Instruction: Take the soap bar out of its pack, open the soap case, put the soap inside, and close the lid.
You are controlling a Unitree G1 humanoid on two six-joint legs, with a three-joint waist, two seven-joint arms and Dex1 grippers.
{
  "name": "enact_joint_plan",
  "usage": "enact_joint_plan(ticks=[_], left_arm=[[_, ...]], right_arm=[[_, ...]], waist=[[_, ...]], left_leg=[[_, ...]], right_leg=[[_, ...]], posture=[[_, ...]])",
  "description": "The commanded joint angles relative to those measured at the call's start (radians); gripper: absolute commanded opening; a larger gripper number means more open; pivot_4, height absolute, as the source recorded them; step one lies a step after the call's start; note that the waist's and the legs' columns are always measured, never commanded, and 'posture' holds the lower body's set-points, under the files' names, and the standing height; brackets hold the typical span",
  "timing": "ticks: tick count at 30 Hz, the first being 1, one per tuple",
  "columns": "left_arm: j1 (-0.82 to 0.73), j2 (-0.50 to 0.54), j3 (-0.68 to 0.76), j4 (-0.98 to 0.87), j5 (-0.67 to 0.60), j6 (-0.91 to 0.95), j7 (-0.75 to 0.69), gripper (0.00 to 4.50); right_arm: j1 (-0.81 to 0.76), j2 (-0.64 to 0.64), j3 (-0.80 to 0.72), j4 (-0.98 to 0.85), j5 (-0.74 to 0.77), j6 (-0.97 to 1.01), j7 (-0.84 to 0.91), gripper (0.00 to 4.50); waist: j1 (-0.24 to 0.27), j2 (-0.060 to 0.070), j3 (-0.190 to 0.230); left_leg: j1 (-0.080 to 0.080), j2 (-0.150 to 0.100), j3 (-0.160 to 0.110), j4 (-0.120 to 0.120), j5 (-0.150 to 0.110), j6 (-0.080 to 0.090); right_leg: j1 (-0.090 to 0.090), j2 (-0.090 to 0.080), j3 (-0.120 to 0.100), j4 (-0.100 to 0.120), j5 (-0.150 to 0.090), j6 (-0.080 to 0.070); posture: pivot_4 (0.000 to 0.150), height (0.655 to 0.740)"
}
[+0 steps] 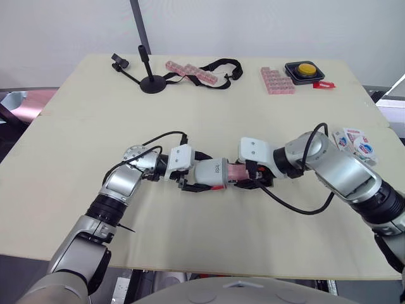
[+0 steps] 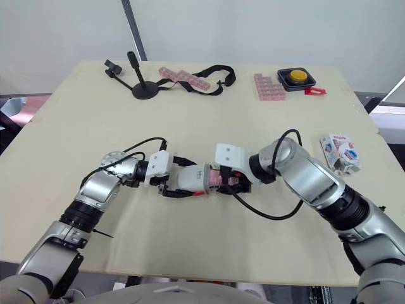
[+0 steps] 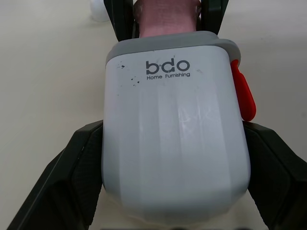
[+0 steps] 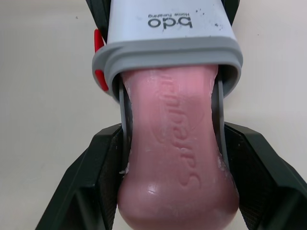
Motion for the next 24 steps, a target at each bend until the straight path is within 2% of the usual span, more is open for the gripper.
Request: enact_joint_plan(ticks=[1,4,6,9,17,24], left_arm=[[-0.003,-0.004,-0.002,-0.045,-0.010,0.000,0.010,3.49],[0.001,-0.002,-0.003,-0.047,-0.008,0.000,0.011,3.49],[0.003,-0.001,-0.004,-0.048,-0.008,0.001,0.012,3.49],[0.004,0.000,-0.006,-0.050,-0.008,0.001,0.014,3.49],[-0.001,0.000,-0.015,-0.048,-0.009,-0.001,0.015,3.49],[-0.005,0.005,-0.015,-0.046,-0.011,-0.004,0.014,3.49]], right_arm=[[-0.028,0.009,-0.008,-0.036,0.001,0.007,-0.003,2.57],[-0.031,0.010,-0.016,-0.044,0.012,0.026,-0.004,2.57],[-0.026,0.010,-0.026,-0.051,0.019,0.034,-0.006,3.62],[-0.016,0.012,-0.036,-0.057,0.022,0.033,-0.013,4.48],[0.001,-0.001,-0.069,-0.063,0.039,0.026,-0.019,4.48],[0.115,-0.070,-0.177,-0.025,0.069,-0.070,0.003,4.48]], waist=[[0.000,0.000,0.000],[0.002,0.000,0.000],[0.002,0.000,0.000],[0.002,0.000,0.000],[0.004,0.000,0.000],[0.020,0.000,0.000]], left_leg=[[0.000,0.000,0.000,0.000,0.000,0.000],[0.000,0.000,0.000,0.000,0.000,0.000],[0.000,0.000,0.000,0.000,0.000,0.000],[0.000,0.000,0.000,0.000,0.000,0.000],[0.000,0.000,0.000,0.000,0.000,0.000],[-0.001,0.000,0.000,0.000,0.000,0.000]], right_leg=[[0.000,0.000,0.000,0.000,0.000,0.000],[0.000,0.000,0.000,0.000,0.000,0.000],[0.000,0.000,0.000,0.000,0.000,0.000],[0.000,0.000,0.000,0.000,0.000,0.000],[0.000,0.000,0.000,0.000,0.000,0.000],[0.000,0.000,0.000,-0.001,0.000,0.000]], posture=[[0.150,0.7395],[0.150,0.7395],[0.150,0.7395],[0.150,0.7395],[0.150,0.7395],[0.150,0.7395]])
